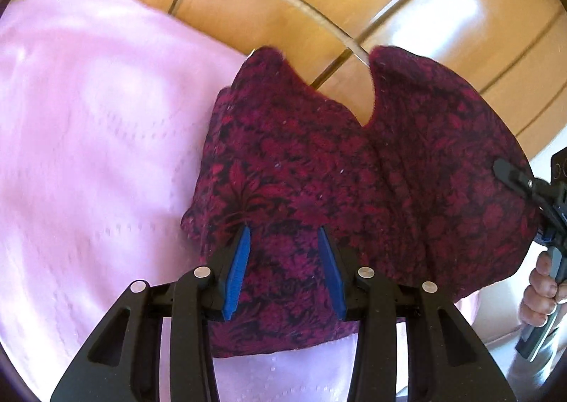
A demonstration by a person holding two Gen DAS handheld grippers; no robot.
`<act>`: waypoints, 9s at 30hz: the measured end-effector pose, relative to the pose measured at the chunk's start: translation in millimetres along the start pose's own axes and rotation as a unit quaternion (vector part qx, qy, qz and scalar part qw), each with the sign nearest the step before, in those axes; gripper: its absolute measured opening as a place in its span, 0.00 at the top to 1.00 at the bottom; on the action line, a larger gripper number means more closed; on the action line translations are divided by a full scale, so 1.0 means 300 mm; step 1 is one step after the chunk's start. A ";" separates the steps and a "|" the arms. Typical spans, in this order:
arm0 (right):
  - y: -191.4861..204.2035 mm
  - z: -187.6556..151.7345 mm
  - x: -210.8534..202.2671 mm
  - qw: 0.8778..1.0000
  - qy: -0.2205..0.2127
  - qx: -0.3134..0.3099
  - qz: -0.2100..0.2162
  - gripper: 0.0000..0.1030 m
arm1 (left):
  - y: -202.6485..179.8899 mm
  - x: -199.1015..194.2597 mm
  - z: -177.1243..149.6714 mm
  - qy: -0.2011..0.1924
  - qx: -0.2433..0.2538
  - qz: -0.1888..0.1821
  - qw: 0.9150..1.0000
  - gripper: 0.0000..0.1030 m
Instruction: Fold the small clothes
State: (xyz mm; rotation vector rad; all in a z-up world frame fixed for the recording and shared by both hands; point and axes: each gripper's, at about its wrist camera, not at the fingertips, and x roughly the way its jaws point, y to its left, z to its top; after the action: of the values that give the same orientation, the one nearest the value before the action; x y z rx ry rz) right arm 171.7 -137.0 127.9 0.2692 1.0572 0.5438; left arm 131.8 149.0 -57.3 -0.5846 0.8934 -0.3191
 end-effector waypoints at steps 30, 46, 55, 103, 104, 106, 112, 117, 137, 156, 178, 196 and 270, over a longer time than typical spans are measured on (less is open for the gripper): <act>0.162 -0.214 0.135 0.982 -0.012 -0.068 0.177 0.26 | -0.117 -0.187 0.205 0.010 -0.007 -0.110 0.994 0.50; 0.030 -0.312 0.149 0.994 -0.016 -0.043 0.103 0.25 | -0.247 -0.007 0.263 0.077 0.040 -0.044 0.995 0.82; 0.169 -0.318 0.232 0.985 0.010 -0.079 0.152 0.25 | -0.088 -0.233 0.192 -0.003 0.043 0.043 0.998 0.87; 0.077 0.154 0.619 0.991 0.067 -0.110 -0.028 0.36 | -0.140 -0.167 -0.022 -0.100 0.121 0.221 0.962 0.83; 0.077 0.151 0.599 0.992 0.060 -0.110 -0.023 0.36 | -0.139 -0.169 -0.023 -0.100 0.120 0.222 0.963 0.83; 0.076 0.150 0.566 0.993 0.050 -0.106 -0.013 0.36 | -0.133 -0.178 -0.024 -0.103 0.111 0.221 0.964 0.83; 0.010 0.125 0.432 0.999 0.007 -0.041 0.034 0.28 | -0.119 -0.189 -0.032 -0.108 0.099 0.227 0.963 0.83; -0.071 0.099 0.363 0.999 -0.009 0.000 0.041 0.28 | -0.118 -0.192 -0.032 -0.104 0.101 0.239 0.960 0.83; -0.262 -0.115 0.586 0.950 0.086 0.158 0.255 0.02 | 0.052 -0.118 0.033 -0.044 0.086 0.227 0.969 0.64; -0.206 -0.197 0.010 0.975 -0.041 0.073 0.206 0.32 | -0.424 -0.037 -0.065 -0.064 0.191 0.080 0.976 0.95; -0.814 -0.634 -0.495 0.948 -0.152 0.249 -0.126 0.22 | -0.996 0.504 -0.308 0.048 0.340 0.047 0.938 0.95; -0.608 -0.357 -0.201 0.935 -0.062 0.067 -0.342 0.48 | -0.901 0.466 -0.298 0.038 0.262 0.089 0.960 0.95; -0.162 -0.679 -0.385 0.876 -0.170 0.138 -0.429 0.02 | -0.801 0.014 -0.442 -0.093 0.261 0.139 0.951 0.04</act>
State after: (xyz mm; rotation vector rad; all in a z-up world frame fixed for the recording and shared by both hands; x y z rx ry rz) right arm -36.6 -250.2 95.4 0.1120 0.7985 -0.4516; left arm 22.4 -90.7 19.5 0.0050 0.6586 -0.2266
